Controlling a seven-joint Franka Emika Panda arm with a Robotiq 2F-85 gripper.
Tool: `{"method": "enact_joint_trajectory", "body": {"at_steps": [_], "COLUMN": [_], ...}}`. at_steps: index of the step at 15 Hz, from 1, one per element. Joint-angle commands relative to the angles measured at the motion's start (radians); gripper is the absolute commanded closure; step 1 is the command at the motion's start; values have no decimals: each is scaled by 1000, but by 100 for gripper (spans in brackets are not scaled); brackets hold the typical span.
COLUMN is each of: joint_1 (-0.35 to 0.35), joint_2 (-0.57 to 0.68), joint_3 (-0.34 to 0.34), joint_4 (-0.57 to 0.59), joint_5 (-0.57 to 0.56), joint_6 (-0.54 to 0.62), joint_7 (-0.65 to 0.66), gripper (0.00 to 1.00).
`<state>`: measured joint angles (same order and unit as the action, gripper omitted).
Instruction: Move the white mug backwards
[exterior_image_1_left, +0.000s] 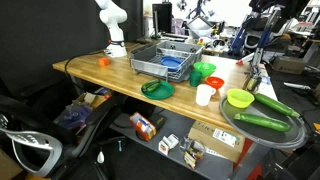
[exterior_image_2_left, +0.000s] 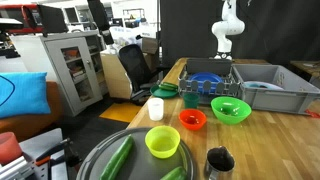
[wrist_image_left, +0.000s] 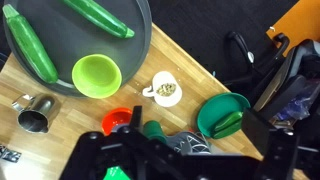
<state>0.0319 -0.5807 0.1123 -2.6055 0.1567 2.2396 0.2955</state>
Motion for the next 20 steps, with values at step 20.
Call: {"method": "enact_joint_trajectory", "body": {"at_steps": [20], "joint_1": [103], "joint_2": [317], "joint_3": [33], "joint_4": [8], "joint_5": [-55], "joint_6": [203], "joint_7": [-178], "gripper": [0]}}
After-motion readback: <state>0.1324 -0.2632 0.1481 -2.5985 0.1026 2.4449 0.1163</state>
